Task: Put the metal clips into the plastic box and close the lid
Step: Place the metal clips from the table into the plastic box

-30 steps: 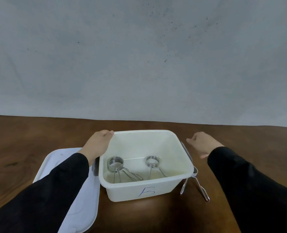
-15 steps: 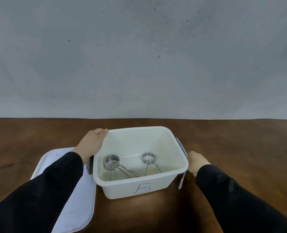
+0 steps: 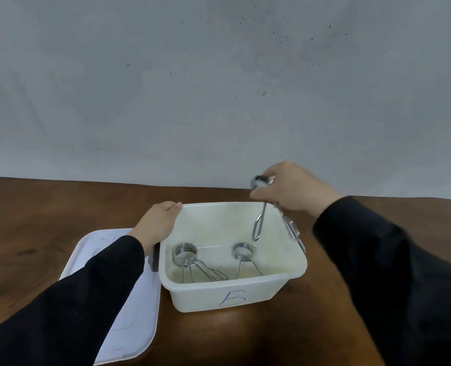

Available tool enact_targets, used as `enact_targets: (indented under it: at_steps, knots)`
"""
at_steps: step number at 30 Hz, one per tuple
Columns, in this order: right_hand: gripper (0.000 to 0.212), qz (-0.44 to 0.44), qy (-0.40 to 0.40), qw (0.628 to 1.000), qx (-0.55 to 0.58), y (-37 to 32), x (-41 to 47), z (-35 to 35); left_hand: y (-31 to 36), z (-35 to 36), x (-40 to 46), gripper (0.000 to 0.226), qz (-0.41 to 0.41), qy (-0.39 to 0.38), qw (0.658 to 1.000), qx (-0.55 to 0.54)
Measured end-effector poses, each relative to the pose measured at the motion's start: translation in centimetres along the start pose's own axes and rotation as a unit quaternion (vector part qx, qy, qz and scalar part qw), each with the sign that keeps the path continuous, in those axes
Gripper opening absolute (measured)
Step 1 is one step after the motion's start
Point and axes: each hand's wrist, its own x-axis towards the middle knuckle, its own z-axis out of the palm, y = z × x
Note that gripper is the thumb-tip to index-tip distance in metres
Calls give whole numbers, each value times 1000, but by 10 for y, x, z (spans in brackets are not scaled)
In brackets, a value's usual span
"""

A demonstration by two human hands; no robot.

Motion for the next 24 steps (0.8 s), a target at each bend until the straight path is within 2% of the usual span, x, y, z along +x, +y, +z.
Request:
enact_targets:
  at_steps: [3, 7, 10, 15, 24]
  knots:
    - [33, 8, -85, 993, -85, -5, 12, 57, 1, 1, 0, 46, 4, 0, 1000, 5]
    - [37, 17, -130, 970, -207, 19, 22, 110, 4, 1, -3, 40, 9, 2, 1000, -4]
    - [35, 26, -160, 964, -209, 25, 22, 128, 2, 0, -2, 46, 7, 5, 1000, -9]
    - [32, 22, -156, 963, -216, 29, 20, 144, 1, 0, -1, 45, 7, 1, 1000, -10]
    - [40, 26, -145, 968, -205, 34, 22, 142, 2, 0, -3, 48, 6, 1, 1000, -11]
